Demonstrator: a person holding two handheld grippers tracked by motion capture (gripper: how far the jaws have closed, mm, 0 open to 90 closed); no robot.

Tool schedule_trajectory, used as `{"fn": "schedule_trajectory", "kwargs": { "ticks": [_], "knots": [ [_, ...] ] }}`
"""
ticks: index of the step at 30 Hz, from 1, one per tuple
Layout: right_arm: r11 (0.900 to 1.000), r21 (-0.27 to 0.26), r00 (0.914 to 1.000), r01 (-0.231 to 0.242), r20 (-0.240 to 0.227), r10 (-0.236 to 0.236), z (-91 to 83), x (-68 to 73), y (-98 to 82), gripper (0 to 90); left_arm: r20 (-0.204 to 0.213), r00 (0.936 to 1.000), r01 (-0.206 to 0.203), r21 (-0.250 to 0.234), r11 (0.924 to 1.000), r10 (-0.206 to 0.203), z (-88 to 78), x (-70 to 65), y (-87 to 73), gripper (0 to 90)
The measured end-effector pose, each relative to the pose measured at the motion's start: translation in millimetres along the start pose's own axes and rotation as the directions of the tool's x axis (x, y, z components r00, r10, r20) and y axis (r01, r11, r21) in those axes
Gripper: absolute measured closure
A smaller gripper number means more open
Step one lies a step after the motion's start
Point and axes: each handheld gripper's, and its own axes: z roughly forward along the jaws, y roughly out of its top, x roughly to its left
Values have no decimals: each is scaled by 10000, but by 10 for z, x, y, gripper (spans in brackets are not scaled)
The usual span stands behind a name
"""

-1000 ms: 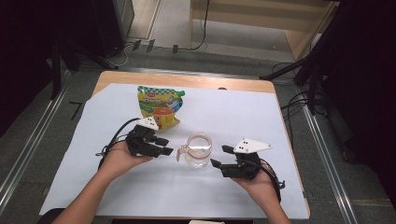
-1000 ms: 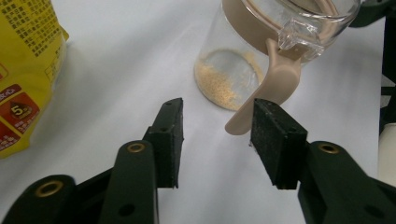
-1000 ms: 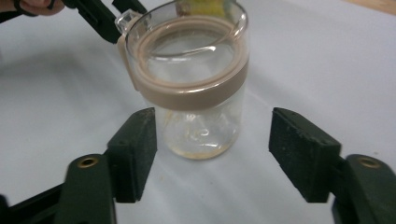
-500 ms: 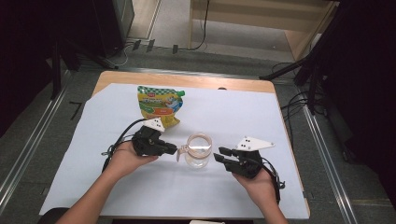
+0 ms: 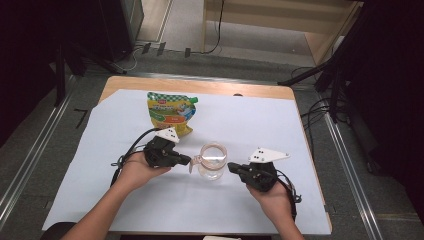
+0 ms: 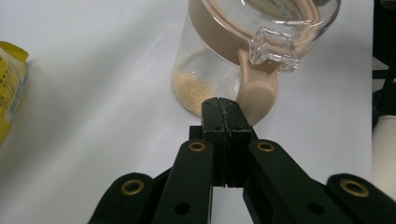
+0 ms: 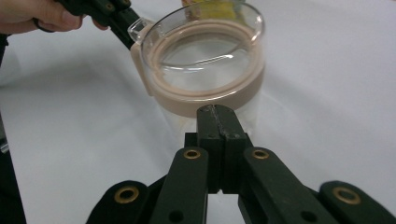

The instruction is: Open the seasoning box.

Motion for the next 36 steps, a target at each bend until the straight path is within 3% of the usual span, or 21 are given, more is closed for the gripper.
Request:
{"fn": "schedule_trajectory", "kwargs": {
  "ticks": [11,17,24,36],
  "knots": [
    [9997,214,9996,152,-244,-147,72,67,-5,900,17,10000,13,98,10000,-13,36,-14,1,900],
    [9995,278,9999,130,-50,-129,87,53,-14,900,198,9998,71,103,9999,-73,55,-82,15,900],
    [9994,344,9998,97,155,-102,147,52,-8,900,205,9993,-329,195,9993,325,107,-215,52,900],
    [9997,149,9986,-184,507,176,149,-25,-7,900,247,9983,-534,209,9984,529,218,-351,101,900]
  ]
}}
